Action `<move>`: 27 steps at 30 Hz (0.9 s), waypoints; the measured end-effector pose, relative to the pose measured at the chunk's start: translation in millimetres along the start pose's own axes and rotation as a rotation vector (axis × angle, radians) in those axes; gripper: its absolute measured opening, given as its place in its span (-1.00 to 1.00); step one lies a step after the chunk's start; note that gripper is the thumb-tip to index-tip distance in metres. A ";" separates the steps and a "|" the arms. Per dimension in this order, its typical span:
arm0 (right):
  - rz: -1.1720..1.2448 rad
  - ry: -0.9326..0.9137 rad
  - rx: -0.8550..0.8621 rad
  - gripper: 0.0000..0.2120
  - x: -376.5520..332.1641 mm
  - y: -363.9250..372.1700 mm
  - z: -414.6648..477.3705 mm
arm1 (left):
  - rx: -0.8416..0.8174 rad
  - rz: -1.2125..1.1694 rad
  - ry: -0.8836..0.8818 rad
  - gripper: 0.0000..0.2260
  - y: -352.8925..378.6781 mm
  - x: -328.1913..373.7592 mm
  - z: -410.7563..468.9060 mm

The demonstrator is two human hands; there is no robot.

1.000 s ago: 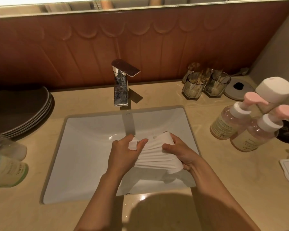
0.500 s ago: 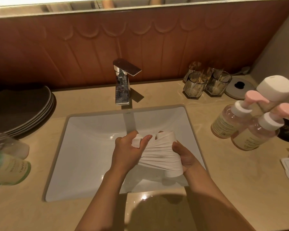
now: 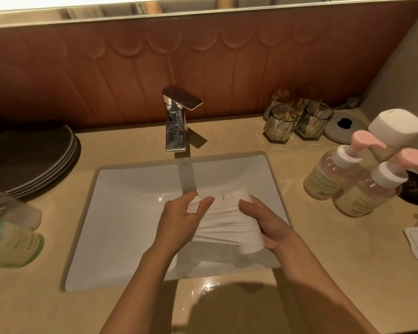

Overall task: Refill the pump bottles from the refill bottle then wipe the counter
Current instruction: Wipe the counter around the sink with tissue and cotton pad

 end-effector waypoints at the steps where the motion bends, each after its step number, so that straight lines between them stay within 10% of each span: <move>1: 0.016 -0.006 0.028 -0.28 -2.2 1.1 -0.2 | -0.022 0.002 -0.004 -0.73 -1.9 0.4 0.3; 5: -0.005 -0.005 0.172 -0.53 -7.6 5.9 1.2 | -0.056 0.175 0.019 -0.63 -11.0 9.0 2.0; 27: -0.821 -0.271 0.623 -0.54 -16.7 19.7 6.8 | -0.197 0.363 0.053 -0.73 0.8 19.9 -15.1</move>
Point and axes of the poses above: each hand's wrist, its own z-axis towards the middle knuckle, its own y-axis out of the palm, x = y × z, the point moved 6 cm from there along z, towards the middle knuckle, and after that the axes turned 13 degrees about z, right-handed, at the moved point
